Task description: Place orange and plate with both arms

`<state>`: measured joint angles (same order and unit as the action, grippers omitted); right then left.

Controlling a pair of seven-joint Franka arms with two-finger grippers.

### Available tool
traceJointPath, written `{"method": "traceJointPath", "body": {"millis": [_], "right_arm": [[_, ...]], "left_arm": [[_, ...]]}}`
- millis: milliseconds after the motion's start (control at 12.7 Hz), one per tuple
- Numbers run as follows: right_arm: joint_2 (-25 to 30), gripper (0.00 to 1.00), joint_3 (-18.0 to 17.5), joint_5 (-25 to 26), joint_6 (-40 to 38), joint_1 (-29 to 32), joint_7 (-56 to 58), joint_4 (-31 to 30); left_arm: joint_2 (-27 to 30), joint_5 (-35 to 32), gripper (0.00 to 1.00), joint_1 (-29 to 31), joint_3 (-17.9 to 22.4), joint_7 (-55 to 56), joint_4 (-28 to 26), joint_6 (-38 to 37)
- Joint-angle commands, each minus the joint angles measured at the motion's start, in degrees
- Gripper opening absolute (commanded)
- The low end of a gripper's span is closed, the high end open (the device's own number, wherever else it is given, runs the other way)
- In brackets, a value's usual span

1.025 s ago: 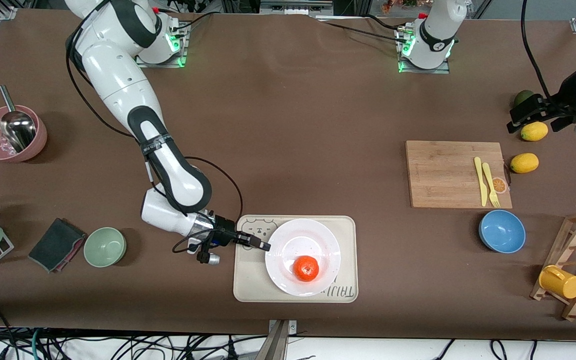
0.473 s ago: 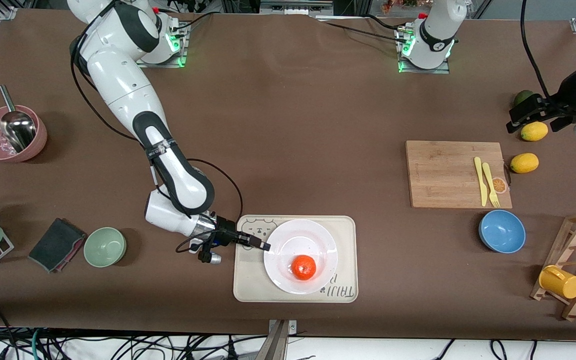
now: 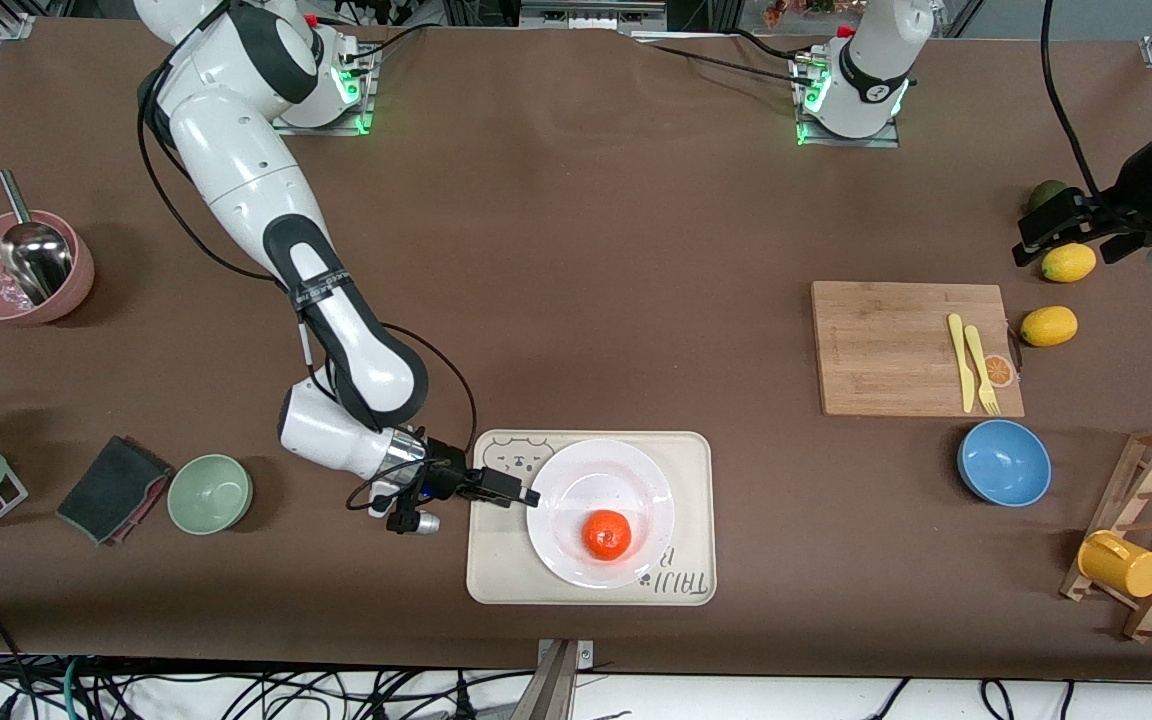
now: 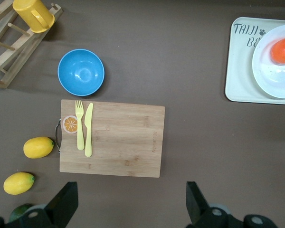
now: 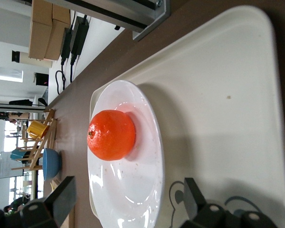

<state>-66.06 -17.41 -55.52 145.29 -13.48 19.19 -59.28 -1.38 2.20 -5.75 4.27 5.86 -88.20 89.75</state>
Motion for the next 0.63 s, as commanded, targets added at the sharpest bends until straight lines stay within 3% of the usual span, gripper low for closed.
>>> {"method": "traceJointPath", "body": {"millis": [0,237,552], "right_arm": [[2.6,1.0,0.19,6.72,-6.04,1.96,-0.21,-0.4],[7.6,1.0,1.76,17.43,-22.71,6.08,-0.56,-0.57],[15.33,1.0,9.74,25.01,-44.7,7.68,-0.65,-0.66]], "left_arm": [[-0.82,1.49,1.0,0.56,-0.23,-0.85,1.8,-1.25],[-0.82,1.49,1.0,0.56,-0.23,-0.85,1.8,-1.25],[-0.82,1.49,1.0,0.65,-0.14,-0.85,1.8,-1.25]]}}
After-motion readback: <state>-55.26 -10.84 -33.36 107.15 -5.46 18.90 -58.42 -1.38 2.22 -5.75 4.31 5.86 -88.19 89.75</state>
